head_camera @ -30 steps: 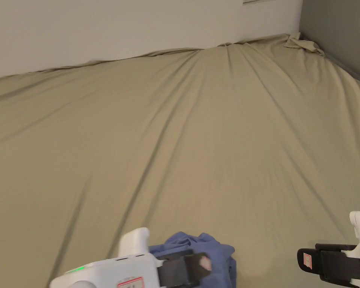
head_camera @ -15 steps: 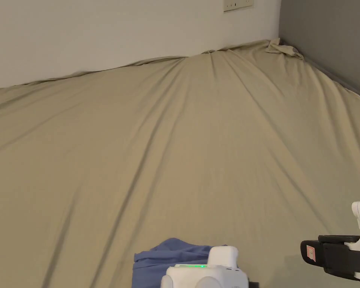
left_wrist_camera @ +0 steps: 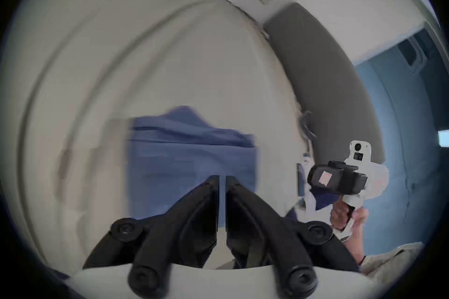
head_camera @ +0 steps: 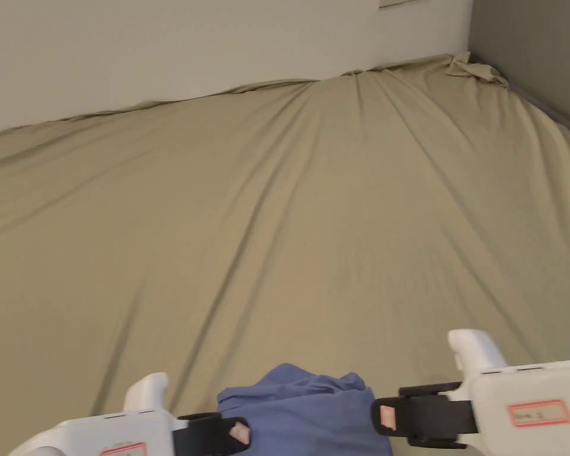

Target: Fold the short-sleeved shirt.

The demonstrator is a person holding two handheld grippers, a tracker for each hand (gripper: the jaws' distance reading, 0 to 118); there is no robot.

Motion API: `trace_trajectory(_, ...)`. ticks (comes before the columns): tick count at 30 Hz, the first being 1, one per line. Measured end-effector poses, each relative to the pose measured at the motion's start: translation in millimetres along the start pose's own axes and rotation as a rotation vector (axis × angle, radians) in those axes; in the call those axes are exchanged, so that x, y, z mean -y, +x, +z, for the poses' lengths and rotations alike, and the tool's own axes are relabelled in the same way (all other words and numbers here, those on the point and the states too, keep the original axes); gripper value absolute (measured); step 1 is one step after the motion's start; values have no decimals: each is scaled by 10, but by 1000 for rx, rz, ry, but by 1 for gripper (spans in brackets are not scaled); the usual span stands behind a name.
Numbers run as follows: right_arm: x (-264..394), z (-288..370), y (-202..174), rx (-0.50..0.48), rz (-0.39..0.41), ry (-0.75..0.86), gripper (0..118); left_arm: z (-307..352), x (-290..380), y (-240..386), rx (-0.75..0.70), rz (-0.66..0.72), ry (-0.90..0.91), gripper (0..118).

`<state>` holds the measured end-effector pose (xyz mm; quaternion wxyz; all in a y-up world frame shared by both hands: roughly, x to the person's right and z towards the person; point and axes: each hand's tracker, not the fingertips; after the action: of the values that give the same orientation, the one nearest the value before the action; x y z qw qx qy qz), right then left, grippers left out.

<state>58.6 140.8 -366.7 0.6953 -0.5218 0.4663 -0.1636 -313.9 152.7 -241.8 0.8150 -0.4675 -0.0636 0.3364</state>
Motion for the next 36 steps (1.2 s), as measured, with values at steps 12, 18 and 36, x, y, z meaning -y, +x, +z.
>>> trace_trajectory(12,-123,-661,876,222,-180,-101,3,-514,185,-201,8,-27,-70,118)
trace_trajectory(18,-84,-652,898,226,-166,-90,3,-1173,136,-298,45,35,-195,117)
trace_trajectory(36,-121,477,445,-47,-200,145,3,200,-126,-678,232,214,-38,28)
